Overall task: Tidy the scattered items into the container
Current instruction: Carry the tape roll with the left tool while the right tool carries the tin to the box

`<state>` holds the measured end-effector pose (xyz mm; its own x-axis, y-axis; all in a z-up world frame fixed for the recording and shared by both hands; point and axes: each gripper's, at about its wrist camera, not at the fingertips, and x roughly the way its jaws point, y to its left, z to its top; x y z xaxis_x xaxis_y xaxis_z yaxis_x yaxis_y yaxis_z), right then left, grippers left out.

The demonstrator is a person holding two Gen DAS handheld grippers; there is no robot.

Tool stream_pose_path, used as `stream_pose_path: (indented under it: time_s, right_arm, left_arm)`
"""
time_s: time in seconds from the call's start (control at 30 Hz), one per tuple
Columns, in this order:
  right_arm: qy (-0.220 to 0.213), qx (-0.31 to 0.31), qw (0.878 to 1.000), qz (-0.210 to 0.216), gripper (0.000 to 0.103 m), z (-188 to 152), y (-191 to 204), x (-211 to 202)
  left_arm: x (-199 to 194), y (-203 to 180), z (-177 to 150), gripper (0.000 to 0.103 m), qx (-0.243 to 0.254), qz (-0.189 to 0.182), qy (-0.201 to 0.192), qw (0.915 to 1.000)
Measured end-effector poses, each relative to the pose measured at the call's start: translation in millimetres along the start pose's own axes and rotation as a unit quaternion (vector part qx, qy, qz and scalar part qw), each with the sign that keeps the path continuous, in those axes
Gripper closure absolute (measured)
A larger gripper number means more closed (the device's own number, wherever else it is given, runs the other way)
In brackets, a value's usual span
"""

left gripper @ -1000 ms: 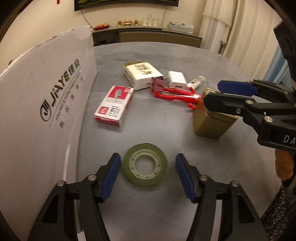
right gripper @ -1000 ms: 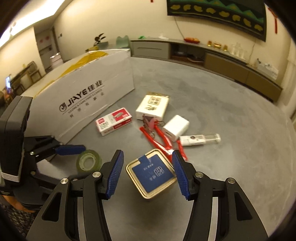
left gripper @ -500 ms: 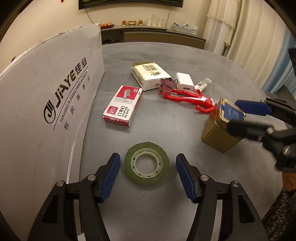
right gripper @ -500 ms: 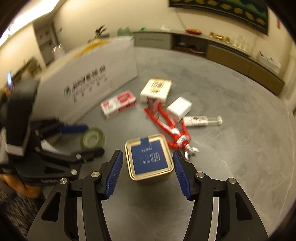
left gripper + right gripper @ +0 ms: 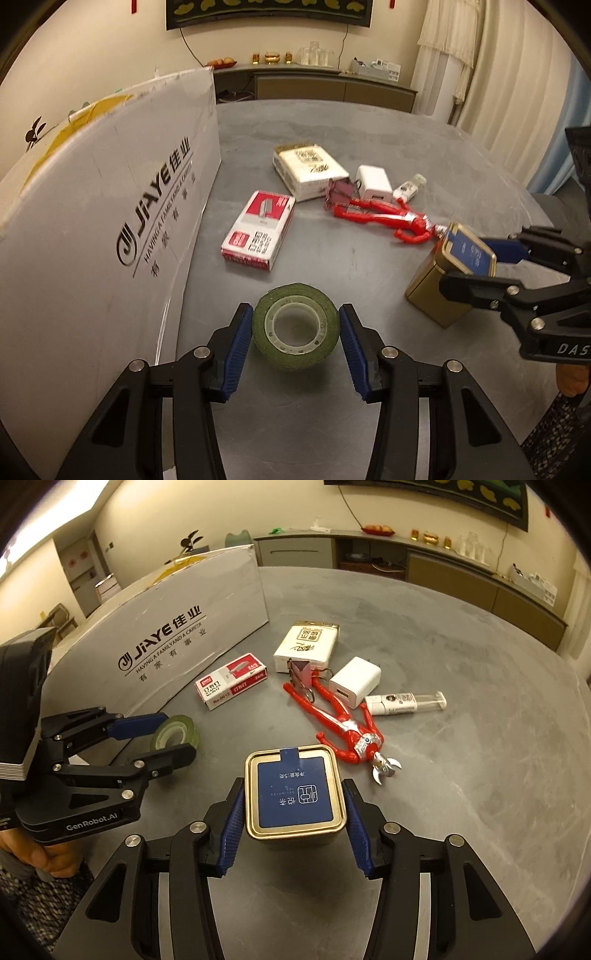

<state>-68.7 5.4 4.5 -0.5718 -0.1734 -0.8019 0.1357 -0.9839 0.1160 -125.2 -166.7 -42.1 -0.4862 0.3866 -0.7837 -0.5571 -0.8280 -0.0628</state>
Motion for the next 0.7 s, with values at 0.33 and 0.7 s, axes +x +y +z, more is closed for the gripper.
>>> stream_pose_path:
  time_s: [0.33,0.7]
  right_arm:
    - [-0.020,0.012,1.000,0.008,0.050,0.8,3.7,-13.2]
    - [-0.045,0.021,0.999,0.003,0.050,2.5,5.7,-30.3]
  left_arm:
    - [-13.9,-3.9,5.6,0.054,-0.003,-0.003,-0.020,0.9998]
    - [-36.6,-11.6,12.2,0.054,0.002,-0.001,-0.046,0.9989]
